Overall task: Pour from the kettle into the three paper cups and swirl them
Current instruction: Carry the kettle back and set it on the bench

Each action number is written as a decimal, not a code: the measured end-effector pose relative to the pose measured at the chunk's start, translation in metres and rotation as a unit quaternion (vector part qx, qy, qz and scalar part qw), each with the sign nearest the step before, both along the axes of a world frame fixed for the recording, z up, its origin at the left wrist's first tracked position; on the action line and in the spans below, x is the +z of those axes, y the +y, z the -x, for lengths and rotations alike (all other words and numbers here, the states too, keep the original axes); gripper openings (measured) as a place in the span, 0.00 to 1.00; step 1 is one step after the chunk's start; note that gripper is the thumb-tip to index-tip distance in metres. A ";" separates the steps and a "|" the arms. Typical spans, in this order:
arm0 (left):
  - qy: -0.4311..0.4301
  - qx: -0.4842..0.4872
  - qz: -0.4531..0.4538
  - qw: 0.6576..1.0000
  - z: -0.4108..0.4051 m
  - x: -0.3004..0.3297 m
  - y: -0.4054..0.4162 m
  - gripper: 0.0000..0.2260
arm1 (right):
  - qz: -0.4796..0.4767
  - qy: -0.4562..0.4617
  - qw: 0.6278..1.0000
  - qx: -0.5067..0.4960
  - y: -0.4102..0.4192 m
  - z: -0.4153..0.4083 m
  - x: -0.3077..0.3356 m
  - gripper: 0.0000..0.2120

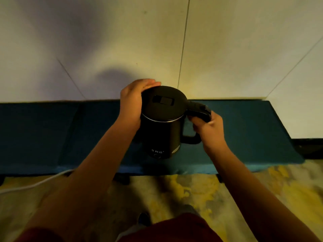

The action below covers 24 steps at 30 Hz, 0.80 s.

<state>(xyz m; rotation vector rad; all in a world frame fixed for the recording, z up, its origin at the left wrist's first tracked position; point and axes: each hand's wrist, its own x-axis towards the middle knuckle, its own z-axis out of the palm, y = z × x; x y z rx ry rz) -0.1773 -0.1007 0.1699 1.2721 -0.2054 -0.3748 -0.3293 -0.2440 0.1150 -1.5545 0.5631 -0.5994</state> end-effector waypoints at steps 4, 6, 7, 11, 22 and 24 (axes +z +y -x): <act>0.003 -0.020 -0.008 1.000 -0.032 -0.009 -0.004 0.08 | 0.021 0.006 0.999 -0.026 0.005 -0.027 -0.006 0.14; -0.001 -0.029 -0.012 1.000 -0.048 -0.016 -0.009 0.08 | 0.032 0.012 0.999 -0.034 0.002 -0.040 -0.013 0.13; -0.010 -0.028 -0.018 0.999 -0.054 -0.019 -0.012 0.07 | 0.037 0.012 0.999 -0.034 -0.001 -0.045 -0.017 0.13; -0.034 -0.017 -0.062 0.997 -0.078 -0.033 -0.028 0.07 | 0.049 0.014 0.998 -0.026 -0.018 -0.068 -0.031 0.12; 0.011 0.050 -0.077 0.996 -0.118 -0.090 -0.064 0.11 | 0.037 0.080 0.996 0.000 -0.084 -0.136 -0.096 0.08; 0.013 0.056 -0.068 0.996 -0.118 -0.093 -0.065 0.11 | 0.035 0.079 0.996 -0.004 -0.086 -0.137 -0.100 0.08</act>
